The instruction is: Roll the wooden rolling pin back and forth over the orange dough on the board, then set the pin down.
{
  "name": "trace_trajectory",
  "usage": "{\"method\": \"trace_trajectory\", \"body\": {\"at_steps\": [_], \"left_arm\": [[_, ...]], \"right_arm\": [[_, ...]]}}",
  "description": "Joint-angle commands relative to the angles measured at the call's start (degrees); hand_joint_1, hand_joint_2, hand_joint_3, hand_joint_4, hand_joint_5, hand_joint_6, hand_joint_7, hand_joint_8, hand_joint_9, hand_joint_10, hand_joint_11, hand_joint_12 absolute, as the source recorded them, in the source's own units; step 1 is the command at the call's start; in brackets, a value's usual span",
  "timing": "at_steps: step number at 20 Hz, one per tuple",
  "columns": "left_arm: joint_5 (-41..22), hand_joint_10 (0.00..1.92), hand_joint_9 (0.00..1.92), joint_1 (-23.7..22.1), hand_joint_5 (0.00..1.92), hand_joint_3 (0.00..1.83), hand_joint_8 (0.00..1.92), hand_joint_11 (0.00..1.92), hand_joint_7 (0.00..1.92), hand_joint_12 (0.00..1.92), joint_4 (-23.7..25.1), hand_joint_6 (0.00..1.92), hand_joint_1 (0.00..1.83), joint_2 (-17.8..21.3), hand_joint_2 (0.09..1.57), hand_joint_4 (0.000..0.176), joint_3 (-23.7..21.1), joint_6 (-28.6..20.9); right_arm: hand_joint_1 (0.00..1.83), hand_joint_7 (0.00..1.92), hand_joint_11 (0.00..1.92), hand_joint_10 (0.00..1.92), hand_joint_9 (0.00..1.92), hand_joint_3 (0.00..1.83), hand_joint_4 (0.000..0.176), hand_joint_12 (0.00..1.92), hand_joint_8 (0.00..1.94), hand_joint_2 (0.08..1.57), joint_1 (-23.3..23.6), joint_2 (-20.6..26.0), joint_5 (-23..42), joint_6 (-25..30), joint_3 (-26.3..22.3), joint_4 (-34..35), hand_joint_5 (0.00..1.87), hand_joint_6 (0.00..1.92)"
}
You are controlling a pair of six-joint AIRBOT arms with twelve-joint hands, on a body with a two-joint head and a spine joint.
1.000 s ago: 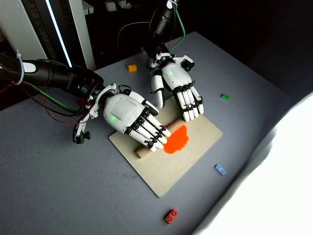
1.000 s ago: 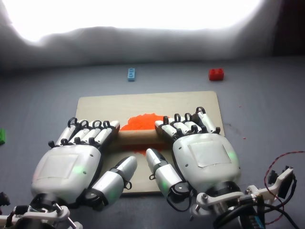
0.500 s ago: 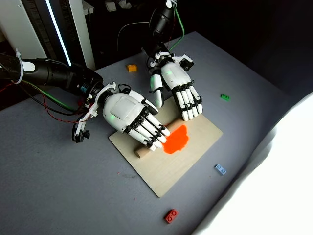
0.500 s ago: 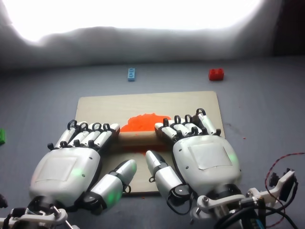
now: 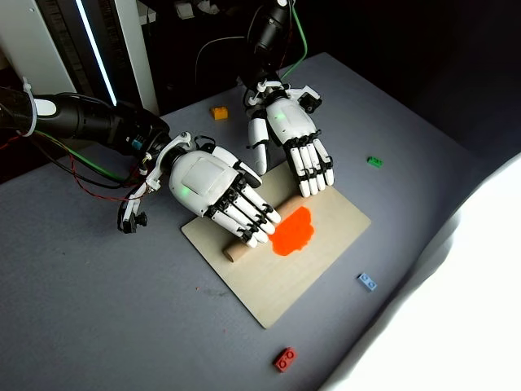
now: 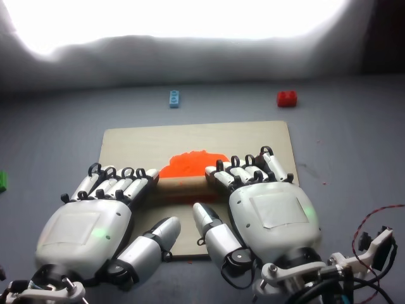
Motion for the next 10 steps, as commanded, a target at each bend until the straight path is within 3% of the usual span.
{"method": "trace_trajectory", "body": {"at_steps": [1, 10], "left_arm": [[-4.6, 0.00, 0.26, 0.5, 0.25, 0.00, 0.00, 0.00, 0.32, 0.37, 2.8, 0.00, 0.00, 0.6, 1.44, 0.000, -0.5, 0.0], [-4.8, 0.00, 0.26, 2.2, 0.25, 0.00, 0.00, 0.00, 0.32, 0.37, 3.7, 0.00, 0.00, 1.6, 1.44, 0.000, -2.6, 0.1]], "right_arm": [[0.00, 0.55, 0.00, 0.01, 0.50, 0.00, 0.000, 1.04, 0.01, 1.50, -0.6, 0.0, 2.5, -0.1, -0.6, -3.4, 0.58, 0.01], [0.00, 0.55, 0.00, 0.01, 0.50, 0.00, 0.000, 1.05, 0.00, 1.50, -1.1, 0.6, 2.7, -0.5, -2.7, -3.4, 0.58, 0.01]]}}
